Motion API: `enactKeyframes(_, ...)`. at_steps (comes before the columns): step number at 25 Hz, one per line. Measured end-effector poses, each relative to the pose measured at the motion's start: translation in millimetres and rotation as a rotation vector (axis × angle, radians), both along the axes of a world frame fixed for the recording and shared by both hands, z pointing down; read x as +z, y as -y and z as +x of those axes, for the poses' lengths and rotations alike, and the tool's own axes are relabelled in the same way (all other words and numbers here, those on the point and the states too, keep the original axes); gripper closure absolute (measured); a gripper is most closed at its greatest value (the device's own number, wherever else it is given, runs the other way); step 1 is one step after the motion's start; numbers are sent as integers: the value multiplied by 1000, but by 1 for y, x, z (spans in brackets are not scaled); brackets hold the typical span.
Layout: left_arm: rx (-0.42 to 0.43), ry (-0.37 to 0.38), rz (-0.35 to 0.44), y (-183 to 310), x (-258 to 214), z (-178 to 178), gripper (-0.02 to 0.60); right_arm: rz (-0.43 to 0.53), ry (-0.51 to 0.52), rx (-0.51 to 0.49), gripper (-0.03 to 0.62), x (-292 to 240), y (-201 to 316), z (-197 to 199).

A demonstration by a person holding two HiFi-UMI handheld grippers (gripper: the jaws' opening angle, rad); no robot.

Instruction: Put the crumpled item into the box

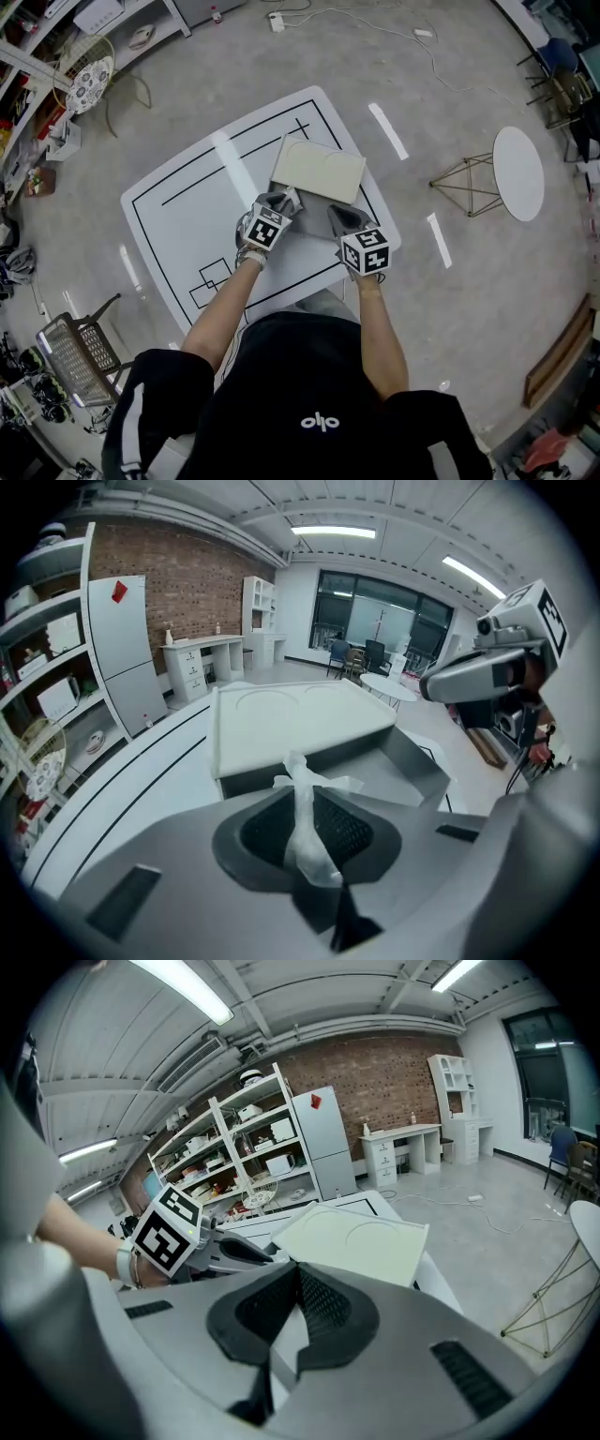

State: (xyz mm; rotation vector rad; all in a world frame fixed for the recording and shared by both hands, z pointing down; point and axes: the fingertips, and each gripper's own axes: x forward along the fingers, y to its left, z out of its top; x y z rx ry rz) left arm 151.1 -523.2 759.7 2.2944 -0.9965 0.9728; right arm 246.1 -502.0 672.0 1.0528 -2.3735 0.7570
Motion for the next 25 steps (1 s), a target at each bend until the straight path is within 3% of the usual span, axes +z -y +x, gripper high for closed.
enactKeyframes(8, -14, 13, -11, -2, 0, 1, 476, 1, 12, -10, 585, -4, -2, -3)
enactKeyframes(13, -17, 0, 18, -6, -13, -3, 477, 19, 30, 17, 585, -13, -5, -3)
enactKeyframes(16, -26, -42, 66, -7, -35, -7, 489, 32, 35, 41, 585, -20, -7, -1)
enactKeyframes(21, -67, -140, 129, -24, -75, -27, 572, 63, 40, 83, 585, -36, -21, -7)
enactKeyframes(25, -89, -214, 161, -50, -105, -53, 574, 101, 43, 117, 585, -54, -42, -23)
